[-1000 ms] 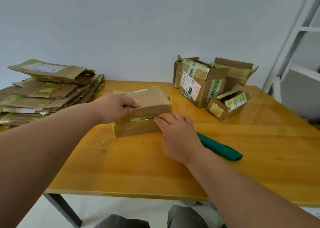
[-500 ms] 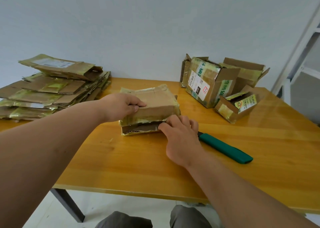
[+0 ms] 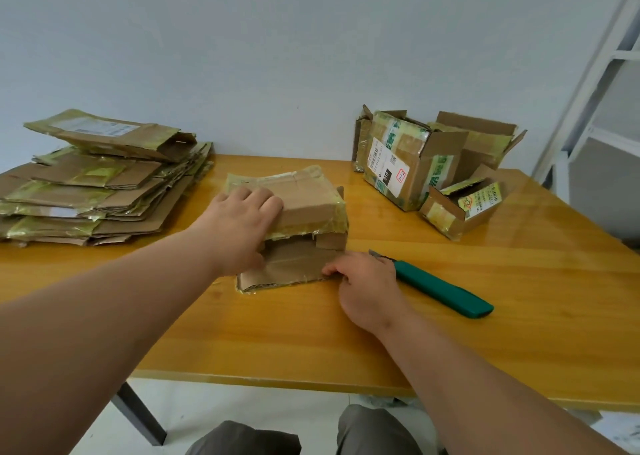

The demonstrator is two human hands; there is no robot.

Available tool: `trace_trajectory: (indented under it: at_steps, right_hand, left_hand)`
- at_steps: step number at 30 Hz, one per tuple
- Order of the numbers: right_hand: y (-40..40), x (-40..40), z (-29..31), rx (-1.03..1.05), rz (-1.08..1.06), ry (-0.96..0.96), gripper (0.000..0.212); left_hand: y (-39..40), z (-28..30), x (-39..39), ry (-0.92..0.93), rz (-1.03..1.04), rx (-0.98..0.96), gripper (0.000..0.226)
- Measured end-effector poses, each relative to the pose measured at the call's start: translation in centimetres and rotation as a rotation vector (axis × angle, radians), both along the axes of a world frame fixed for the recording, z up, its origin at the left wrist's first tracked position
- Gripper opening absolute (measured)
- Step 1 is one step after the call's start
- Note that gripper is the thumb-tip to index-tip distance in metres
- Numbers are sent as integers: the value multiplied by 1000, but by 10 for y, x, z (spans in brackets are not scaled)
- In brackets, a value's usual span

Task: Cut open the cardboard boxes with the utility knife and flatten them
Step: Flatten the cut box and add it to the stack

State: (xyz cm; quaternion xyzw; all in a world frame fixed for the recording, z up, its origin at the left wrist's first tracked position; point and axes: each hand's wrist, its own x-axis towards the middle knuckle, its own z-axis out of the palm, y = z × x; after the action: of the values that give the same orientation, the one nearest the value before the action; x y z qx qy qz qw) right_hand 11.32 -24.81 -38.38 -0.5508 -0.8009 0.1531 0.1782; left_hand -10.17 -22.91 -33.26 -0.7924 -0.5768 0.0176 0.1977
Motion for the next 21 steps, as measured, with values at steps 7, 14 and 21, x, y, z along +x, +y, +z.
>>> trace_trajectory:
  at_steps: [7, 14, 21]
  right_hand:
    - [1, 1, -5, 30, -13, 72, 45]
    - [1, 0, -8, 73, -70, 135, 29]
    - [13, -7, 1, 145, -244, 374, 28]
  left_hand:
    - [-4, 11, -8, -205, -82, -56, 60]
    - [-10, 40, -7, -795, 49, -229, 37]
    - [15, 42, -13, -1099, 195, -164, 37]
